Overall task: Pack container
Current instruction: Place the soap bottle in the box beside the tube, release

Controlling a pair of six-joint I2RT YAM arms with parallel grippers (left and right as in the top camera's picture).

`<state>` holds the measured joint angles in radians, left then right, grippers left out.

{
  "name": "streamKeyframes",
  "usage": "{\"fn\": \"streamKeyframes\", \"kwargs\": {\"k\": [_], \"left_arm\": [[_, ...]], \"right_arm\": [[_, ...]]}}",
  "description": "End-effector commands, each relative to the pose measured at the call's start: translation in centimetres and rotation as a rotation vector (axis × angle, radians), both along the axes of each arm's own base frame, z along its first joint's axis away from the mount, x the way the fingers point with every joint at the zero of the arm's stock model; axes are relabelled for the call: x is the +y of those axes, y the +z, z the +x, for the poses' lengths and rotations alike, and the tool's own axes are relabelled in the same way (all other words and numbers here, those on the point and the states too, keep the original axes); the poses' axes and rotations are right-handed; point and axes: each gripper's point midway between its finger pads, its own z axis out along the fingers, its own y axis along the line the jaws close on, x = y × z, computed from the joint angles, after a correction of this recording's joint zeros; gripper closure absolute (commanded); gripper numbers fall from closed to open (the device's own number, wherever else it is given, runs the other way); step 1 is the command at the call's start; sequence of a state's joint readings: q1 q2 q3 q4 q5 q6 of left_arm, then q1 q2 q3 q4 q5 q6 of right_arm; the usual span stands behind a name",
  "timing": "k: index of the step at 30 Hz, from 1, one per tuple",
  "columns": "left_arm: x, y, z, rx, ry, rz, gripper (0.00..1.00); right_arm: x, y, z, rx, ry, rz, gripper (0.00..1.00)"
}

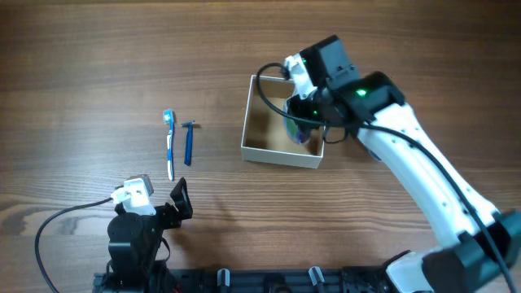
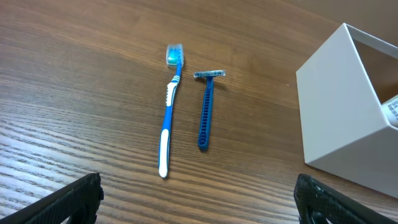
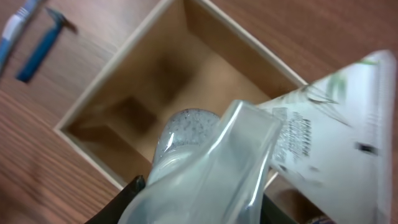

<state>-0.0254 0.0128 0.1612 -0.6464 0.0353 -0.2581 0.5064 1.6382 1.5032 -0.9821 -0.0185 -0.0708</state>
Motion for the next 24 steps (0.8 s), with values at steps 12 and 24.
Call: {"fn": "streamKeyframes", "kwargs": {"k": [12,24], "left_arm": [[-0.1,0.0,0.0,-0.008,0.002,-0.010,0.00],[-0.1,0.1,0.0,-0.008,0.002,-0.010,0.00]], "right_arm": [[-0.9,-3.4,-0.6,0.033,0.036,-0.081,0.62],[-0.2,-1.8,-0.9,0.005,0.025,-0.009,0.41]]}}
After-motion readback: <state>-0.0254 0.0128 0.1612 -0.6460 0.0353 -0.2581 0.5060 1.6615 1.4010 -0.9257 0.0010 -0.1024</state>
